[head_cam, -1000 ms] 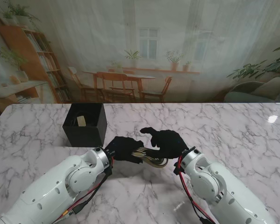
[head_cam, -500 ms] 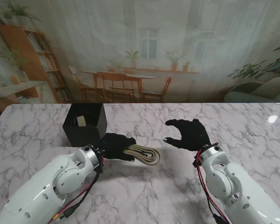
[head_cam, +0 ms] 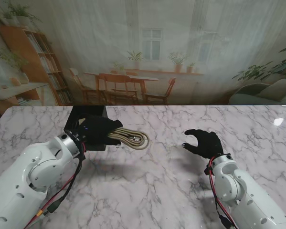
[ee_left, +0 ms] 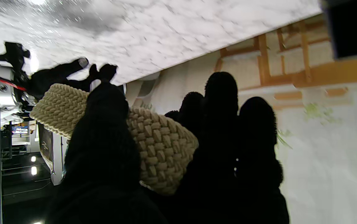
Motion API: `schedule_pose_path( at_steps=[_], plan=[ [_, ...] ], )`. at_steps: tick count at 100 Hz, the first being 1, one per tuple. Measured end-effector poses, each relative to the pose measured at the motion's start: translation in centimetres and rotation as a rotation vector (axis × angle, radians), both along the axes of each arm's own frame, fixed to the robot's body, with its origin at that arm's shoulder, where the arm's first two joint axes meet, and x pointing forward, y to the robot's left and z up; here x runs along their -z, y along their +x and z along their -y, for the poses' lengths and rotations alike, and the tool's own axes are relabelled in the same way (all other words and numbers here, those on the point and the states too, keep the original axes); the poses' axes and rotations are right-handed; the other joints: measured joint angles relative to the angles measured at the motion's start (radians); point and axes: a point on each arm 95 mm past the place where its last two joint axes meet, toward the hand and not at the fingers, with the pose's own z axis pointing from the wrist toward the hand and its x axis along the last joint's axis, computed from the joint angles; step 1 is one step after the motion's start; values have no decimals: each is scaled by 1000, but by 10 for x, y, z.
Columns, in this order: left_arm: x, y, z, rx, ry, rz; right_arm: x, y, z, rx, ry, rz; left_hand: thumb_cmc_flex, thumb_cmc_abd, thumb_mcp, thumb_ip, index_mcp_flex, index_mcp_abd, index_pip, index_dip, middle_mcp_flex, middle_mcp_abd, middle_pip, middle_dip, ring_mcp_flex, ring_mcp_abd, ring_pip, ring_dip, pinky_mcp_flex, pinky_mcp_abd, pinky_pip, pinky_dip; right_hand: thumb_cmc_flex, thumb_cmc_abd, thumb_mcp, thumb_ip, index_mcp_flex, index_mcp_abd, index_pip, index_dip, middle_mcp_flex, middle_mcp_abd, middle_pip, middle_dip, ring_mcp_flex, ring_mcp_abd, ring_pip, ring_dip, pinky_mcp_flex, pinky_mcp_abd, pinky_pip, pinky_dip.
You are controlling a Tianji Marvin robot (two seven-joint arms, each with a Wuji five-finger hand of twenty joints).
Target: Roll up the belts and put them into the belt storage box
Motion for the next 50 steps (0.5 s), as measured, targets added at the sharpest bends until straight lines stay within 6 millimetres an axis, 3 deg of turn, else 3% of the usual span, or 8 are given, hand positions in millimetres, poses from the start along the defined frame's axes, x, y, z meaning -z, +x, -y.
schedule_pose_path(
  at_steps=[22,50],
  plan=[
    [-47,0,-36,-38,10,134,2,1,1,-13,-33,35,0,0,0,0,0,-1,0,0,0,0,-1,9,0,-1,0,0,-1,-1,0,0,32,-23,65,0,40,-1,30,9,2,-12,21,0,2,-5,0,0,0,-1,0,0],
    [-85,-1,-74,-96,50,235,3,5,2,-14,-47,32,0,0,0,0,0,-2,0,0,0,-2,-2,10,-11,-6,0,0,-13,-11,0,0,40,-42,87,0,40,-1,30,9,14,-13,27,0,2,-12,0,0,0,-1,0,0]
  ],
)
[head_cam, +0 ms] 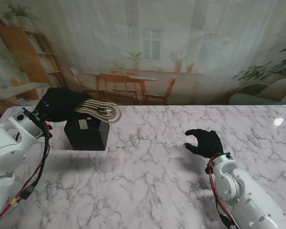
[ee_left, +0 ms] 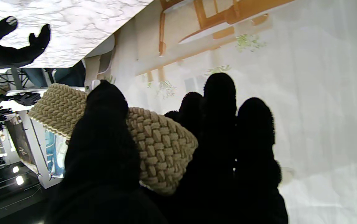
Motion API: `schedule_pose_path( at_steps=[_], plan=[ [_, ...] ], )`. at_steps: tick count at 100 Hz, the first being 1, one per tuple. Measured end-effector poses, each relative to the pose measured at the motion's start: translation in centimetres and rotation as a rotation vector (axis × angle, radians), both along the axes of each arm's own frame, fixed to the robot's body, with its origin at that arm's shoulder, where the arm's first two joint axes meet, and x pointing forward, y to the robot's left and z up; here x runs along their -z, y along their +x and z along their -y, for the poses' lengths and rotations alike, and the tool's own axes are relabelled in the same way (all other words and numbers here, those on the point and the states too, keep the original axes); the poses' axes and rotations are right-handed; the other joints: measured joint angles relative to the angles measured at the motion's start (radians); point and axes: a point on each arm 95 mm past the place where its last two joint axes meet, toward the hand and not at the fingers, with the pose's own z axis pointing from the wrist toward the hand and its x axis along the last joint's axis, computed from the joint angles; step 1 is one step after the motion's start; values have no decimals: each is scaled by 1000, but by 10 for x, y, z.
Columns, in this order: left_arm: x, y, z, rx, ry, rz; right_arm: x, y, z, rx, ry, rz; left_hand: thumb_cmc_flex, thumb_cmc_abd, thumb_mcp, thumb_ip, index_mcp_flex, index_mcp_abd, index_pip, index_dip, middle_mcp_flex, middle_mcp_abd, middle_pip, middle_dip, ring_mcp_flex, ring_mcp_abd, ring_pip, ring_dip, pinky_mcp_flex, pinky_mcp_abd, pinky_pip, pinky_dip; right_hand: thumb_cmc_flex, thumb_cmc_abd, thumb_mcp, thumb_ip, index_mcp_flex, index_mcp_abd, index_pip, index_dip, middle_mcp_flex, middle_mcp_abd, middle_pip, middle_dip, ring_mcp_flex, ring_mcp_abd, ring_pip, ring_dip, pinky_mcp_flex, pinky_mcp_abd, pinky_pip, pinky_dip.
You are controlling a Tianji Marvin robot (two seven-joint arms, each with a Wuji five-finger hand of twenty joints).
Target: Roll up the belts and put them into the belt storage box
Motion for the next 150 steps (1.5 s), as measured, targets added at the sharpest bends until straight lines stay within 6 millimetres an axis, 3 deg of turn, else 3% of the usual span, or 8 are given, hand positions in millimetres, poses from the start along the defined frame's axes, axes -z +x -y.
schedule_pose_path(
  at_steps=[29,51,70,85,109,150],
  plan=[
    [-18,6,-43,-107,39,43,0,3,0,-6,-12,3,0,0,0,0,0,-1,0,3,0,-1,-1,1,-15,0,0,0,-15,-2,0,0,0,0,10,0,0,-2,1,0,0,-8,7,0,0,0,0,0,1,0,0,0],
    [-14,12,-67,-181,45,40,0,3,1,-3,-12,3,0,0,0,0,0,-2,0,6,0,-1,-1,2,-17,0,-1,0,-21,-2,0,0,0,0,10,0,0,-2,1,0,0,-8,9,0,0,0,0,0,1,0,0,0],
    [-4,30,-82,-246,89,6,1,4,2,2,-3,-2,0,0,0,0,0,-2,0,6,0,-2,-2,3,-18,0,-6,0,-24,-2,0,0,0,0,10,0,0,-10,2,0,0,-8,9,0,0,0,0,0,1,0,0,0],
    [6,49,-86,-290,106,-59,2,5,2,1,-6,-6,0,0,0,0,0,-3,0,6,0,-4,-10,5,-29,0,-9,0,-34,-4,-1,0,0,0,10,0,0,-10,2,0,0,-8,9,0,0,0,0,0,1,0,0,0],
    [16,62,-84,-315,159,-96,3,6,3,8,6,-13,0,0,0,0,-2,-11,0,6,-2,-12,-22,13,-57,0,-21,-1,-64,-11,-12,0,0,0,10,0,0,-10,2,0,0,-8,9,0,0,0,0,0,0,0,-2,0],
    [58,82,-80,-354,218,-183,1,5,2,21,26,-14,0,0,0,0,-2,-16,0,0,-2,-18,-36,2,-81,0,-40,-2,-94,-12,-14,0,0,0,8,0,0,-11,2,0,0,-8,9,1,0,0,0,0,-24,4,-18,0]
  ],
)
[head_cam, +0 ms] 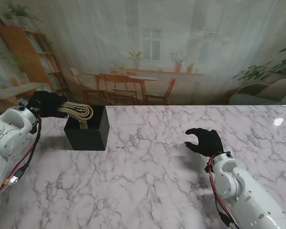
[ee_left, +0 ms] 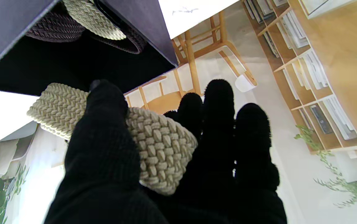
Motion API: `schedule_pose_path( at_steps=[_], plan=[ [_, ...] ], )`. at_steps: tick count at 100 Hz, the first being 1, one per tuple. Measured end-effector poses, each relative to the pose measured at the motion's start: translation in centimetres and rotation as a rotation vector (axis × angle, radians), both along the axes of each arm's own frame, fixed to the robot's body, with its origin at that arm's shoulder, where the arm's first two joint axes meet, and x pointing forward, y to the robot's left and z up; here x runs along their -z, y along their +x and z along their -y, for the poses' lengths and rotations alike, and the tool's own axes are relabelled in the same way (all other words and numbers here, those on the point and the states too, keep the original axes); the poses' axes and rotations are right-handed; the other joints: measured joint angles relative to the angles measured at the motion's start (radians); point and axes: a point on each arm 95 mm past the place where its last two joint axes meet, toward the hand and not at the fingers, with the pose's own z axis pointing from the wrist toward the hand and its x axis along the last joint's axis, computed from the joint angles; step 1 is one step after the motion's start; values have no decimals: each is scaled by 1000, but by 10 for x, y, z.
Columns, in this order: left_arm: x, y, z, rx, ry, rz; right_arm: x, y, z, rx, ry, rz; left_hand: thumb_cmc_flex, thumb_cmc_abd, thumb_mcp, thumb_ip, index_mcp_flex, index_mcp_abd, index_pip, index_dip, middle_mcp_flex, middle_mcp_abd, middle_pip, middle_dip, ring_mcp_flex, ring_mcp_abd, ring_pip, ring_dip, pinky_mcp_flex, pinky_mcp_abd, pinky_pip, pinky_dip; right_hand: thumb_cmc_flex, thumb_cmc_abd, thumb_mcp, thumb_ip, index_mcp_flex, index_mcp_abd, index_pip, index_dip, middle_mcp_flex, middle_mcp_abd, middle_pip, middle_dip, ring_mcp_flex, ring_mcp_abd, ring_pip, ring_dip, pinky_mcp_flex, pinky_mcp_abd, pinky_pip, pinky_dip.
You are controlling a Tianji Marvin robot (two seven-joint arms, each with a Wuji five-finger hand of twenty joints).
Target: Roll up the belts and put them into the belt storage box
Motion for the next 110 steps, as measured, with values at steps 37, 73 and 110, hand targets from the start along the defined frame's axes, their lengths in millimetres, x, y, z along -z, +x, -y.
schedule_pose_path(
  at_steps=[37,73,110],
  plan=[
    [14,8,13,-7,14,-48,-3,-3,-1,5,18,6,-5,0,0,0,-2,-24,-1,0,-3,-26,-12,-1,-55,-6,-2,0,-75,-10,0,16,0,0,-11,0,0,-1,0,0,0,0,0,5,0,0,0,0,-29,23,-16,0],
    [26,21,23,-26,-8,-88,-5,-5,-1,10,19,19,-6,16,-9,0,-27,-66,-29,0,-59,-71,-49,0,-211,-2,-56,16,-192,-16,0,66,0,1,-12,0,0,-13,0,0,0,0,0,14,0,0,0,0,-50,36,-37,0],
    [36,27,28,-64,-5,-150,-5,-5,-2,10,14,22,-129,122,-24,0,-50,-106,-207,34,-292,-63,-150,-121,-427,7,-204,-15,-352,-4,-161,126,0,11,-13,0,0,-13,0,1,0,0,0,17,0,0,0,0,-51,36,-44,0]
  ],
)
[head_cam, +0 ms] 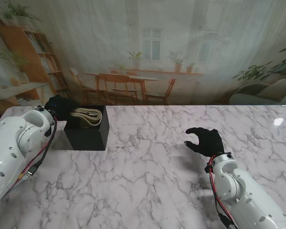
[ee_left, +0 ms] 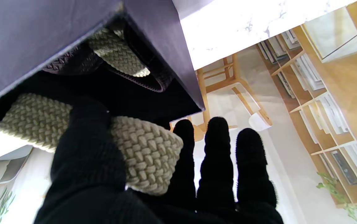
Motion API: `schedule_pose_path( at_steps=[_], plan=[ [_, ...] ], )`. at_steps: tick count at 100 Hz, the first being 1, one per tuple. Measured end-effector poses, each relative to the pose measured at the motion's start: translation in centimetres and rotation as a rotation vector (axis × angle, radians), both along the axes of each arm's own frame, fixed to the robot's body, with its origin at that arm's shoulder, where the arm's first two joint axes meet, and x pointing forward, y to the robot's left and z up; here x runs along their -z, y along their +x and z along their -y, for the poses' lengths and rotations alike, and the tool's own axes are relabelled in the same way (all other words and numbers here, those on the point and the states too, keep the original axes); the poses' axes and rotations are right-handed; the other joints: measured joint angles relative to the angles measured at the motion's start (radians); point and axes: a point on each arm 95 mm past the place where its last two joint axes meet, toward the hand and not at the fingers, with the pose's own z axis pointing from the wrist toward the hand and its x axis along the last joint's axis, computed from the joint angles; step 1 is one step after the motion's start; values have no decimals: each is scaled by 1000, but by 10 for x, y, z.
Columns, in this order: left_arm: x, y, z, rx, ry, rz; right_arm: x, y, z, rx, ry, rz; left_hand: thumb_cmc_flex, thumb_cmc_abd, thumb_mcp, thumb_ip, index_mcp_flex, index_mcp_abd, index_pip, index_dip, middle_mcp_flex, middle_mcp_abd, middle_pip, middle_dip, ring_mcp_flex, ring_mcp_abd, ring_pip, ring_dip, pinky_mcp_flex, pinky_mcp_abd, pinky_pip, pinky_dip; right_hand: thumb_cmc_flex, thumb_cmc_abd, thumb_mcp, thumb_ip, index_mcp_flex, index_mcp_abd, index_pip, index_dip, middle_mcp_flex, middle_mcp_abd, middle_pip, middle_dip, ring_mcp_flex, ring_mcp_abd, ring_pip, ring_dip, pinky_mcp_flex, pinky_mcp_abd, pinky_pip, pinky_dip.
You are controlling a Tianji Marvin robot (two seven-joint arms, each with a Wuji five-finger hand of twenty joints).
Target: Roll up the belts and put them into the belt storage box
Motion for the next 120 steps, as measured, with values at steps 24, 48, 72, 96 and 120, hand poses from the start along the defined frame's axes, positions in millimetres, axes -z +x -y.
schedule_pose_path(
  at_steps=[24,48,72,96,120],
  plan=[
    [7,2,4,-4,24,-45,0,0,0,-1,-5,0,-129,27,3,0,-25,-13,-188,-78,-185,33,-110,-90,-96,-1,-101,-104,-84,15,-211,-38,0,0,0,0,0,0,0,0,-1,0,0,7,0,0,0,0,0,0,-8,7],
    [7,1,0,-17,55,-56,0,0,0,-1,-5,1,-196,24,20,0,-107,-16,-324,-155,-315,79,-202,-191,-156,9,-150,-171,-123,17,-359,-118,0,0,0,0,0,0,0,1,-1,0,0,7,0,0,0,1,0,0,-9,7],
    [-2,-5,-5,-17,49,-31,0,0,0,-3,-6,0,-194,24,20,1,-136,-28,-353,-186,-360,91,-222,-225,-201,13,-155,-192,-143,25,-383,-126,0,0,0,0,0,0,0,10,-1,0,0,7,0,0,0,7,0,0,-11,8],
    [-17,-12,-6,9,55,12,0,0,0,-3,-6,0,-195,59,32,1,-131,-29,-344,-187,-350,90,-210,-225,-204,18,-156,-194,-144,26,-384,-126,0,0,-9,0,0,0,0,11,-1,0,0,7,0,0,0,7,0,1,-13,8],
    [-50,-42,2,140,-57,233,-10,-5,3,2,16,23,-100,183,33,1,21,-40,-228,-111,-156,63,-120,-116,-150,28,-134,-175,-124,44,-334,-100,0,11,-28,0,0,0,0,11,-1,0,0,7,0,31,0,7,0,1,-16,8]
  ],
)
